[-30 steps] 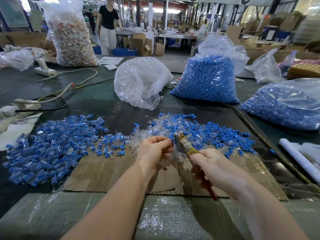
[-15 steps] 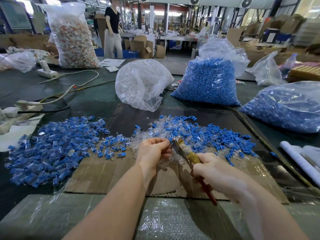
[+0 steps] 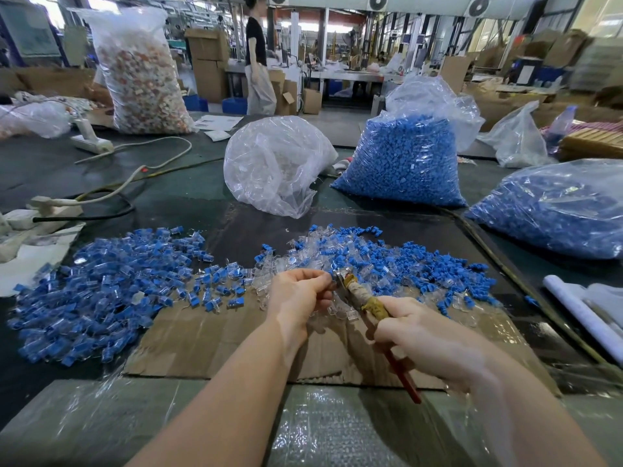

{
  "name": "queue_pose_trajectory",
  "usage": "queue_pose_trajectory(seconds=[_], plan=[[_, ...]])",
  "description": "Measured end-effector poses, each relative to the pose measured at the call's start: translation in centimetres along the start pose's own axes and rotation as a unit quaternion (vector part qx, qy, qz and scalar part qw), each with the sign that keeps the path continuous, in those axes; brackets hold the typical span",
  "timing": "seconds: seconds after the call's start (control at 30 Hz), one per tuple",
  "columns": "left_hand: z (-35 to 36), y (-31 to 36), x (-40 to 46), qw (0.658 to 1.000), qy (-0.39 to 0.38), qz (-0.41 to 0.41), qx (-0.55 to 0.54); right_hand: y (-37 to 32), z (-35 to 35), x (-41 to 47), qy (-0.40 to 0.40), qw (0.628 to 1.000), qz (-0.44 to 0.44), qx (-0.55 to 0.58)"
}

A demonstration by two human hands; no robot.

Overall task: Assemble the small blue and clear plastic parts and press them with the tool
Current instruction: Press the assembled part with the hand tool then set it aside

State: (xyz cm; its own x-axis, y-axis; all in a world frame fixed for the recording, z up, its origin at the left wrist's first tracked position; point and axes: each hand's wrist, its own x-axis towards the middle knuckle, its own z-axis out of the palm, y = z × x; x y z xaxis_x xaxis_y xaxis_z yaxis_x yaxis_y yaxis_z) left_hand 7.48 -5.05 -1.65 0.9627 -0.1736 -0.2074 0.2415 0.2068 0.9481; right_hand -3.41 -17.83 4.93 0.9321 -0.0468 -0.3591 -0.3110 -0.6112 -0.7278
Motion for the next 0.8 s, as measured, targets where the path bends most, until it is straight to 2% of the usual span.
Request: queue_pose_trajectory(seconds=[0.13, 0.4, 0.57, 0.63, 0.73, 0.8], plan=[[0.1, -0.2, 0.1, 1.0, 0.005, -0.009, 0.003, -0.1, 0.0, 0.0, 0.003, 1.0, -0.003, -0.01], [0.4, -0.5, -0.2, 1.0, -0.003, 0.0, 0.01, -0.3, 0.4, -0.1, 0.047, 0.99, -0.025, -0.131], [0.5, -0.8, -0.2, 1.0, -0.008, 0.003, 0.006, 0.1, 0.8, 0.2, 0.065, 0.986, -0.021, -0.15], [0.4, -0.8, -0.1, 1.0, -0.002, 0.0, 0.009, 0.5, 1.0, 0.3, 0.064, 0.992, -0.022, -0.11], [-0.1, -0.6, -0.3, 1.0, 0.002, -0.005, 0.0, 0.8, 1.1, 0.4, 0.064, 0.997, -0.029, 0.013], [-1.0, -0.2, -0.6, 0.998, 0.035, 0.037, 0.044, 1.1, 1.1, 0.6, 0.093, 0.994, -0.032, 0.044]])
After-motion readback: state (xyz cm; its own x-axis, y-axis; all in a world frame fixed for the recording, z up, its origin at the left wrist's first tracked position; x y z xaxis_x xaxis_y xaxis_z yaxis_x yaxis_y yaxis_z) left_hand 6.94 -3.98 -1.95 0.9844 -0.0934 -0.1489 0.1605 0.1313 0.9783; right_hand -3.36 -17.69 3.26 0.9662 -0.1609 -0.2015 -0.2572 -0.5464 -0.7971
